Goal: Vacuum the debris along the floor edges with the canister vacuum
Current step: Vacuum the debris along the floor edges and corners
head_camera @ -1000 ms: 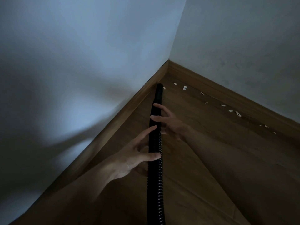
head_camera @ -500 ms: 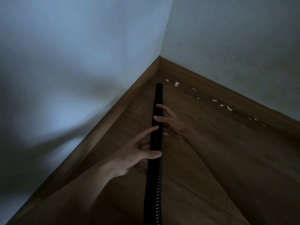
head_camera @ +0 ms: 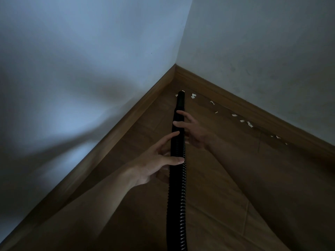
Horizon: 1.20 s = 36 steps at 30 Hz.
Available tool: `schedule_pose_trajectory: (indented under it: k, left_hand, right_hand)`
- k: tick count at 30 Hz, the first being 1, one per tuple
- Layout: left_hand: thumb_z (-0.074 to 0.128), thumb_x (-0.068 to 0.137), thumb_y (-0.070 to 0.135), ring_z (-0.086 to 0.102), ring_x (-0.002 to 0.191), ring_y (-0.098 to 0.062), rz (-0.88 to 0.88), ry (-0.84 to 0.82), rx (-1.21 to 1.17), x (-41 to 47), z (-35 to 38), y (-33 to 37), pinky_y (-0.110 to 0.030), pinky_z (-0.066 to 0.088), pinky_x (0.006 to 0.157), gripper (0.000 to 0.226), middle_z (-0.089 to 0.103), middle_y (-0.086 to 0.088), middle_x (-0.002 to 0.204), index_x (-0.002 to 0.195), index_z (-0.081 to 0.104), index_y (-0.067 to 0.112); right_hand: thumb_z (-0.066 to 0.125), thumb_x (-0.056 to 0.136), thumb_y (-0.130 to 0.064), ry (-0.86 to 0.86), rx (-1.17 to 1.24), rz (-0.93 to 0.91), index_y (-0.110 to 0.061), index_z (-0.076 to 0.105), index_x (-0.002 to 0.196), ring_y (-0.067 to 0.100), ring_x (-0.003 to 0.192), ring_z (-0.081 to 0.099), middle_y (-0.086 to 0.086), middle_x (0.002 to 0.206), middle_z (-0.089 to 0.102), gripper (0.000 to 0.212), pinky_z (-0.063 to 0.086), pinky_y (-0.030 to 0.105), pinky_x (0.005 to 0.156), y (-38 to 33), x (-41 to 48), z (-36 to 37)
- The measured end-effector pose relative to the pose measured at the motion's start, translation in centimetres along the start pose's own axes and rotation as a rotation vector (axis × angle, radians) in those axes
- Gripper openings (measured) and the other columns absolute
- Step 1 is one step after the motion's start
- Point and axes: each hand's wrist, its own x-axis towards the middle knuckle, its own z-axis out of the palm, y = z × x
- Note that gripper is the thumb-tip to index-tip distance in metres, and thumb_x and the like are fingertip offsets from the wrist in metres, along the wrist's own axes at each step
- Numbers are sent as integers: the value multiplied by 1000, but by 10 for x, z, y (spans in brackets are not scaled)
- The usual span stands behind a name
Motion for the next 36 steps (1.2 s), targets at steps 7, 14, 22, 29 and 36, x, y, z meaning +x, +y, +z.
schedule_pose_trajectory:
  k: [7,14,22,29,36]
  left_hand:
    - [74,82,5,73,95,-17,-3,-5,-25,9,6,3,-35,59,72,72,73,5,113,130,51,53]
    - [76,81,5,64,112,-9,-41,-68,61,-8,-1,-4,-28,51,86,74,67,7,124,132,50,52]
    - [77,79,4,63,114,-12,-9,-43,71,-22,-14,-8,-31,50,89,74,66,4,124,131,51,51]
    - [75,81,3,67,107,-19,8,-4,10,-13,-13,-7,-30,56,77,71,68,0,121,128,53,51]
    - [74,83,5,71,97,-24,5,-18,-54,14,4,6,-38,61,74,67,73,-3,108,131,52,46]
  right_hand:
    - [69,89,-15,14,-47,1,-36,52,137,17,98,61,5,128,56,55,53,27,63,-7,3,-5]
    - [66,91,-10,-41,-2,35,-34,51,138,18,92,62,6,119,58,55,55,26,57,16,-10,-7]
    - [66,91,-10,-71,-15,23,-35,51,138,18,93,61,7,125,55,55,55,26,57,12,-12,16]
    - [66,91,-10,-26,-40,12,-33,51,138,19,93,60,4,118,56,55,54,27,59,8,0,22]
    - [66,90,-14,27,-53,-7,-33,53,134,21,101,59,3,122,53,49,54,32,74,-2,8,-2]
